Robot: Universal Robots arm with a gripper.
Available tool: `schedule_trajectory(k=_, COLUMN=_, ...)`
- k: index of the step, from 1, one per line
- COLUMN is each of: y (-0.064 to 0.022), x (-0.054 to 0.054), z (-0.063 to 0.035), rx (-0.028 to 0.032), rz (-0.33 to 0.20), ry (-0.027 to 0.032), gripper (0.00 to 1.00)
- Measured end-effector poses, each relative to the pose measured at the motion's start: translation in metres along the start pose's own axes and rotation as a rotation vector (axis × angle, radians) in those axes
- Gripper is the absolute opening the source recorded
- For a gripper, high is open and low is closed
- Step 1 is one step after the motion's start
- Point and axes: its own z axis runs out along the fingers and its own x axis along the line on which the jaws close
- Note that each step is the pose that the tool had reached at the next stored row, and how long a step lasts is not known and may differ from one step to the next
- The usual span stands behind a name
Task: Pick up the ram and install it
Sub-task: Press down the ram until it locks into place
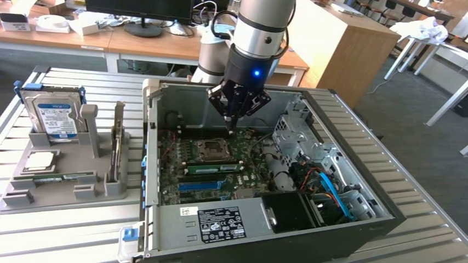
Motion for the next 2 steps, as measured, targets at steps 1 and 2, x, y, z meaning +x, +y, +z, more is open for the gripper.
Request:
schedule_trajectory(k=1, y=0.0, x=0.0, z=0.0, rx=0.0, rz=0.0, ry=0.0, gripper=0.1)
schedule_trajectory(k=2, y=0.0, x=0.0, z=0.0, rx=0.0, rz=0.0, ry=0.0, gripper=0.1)
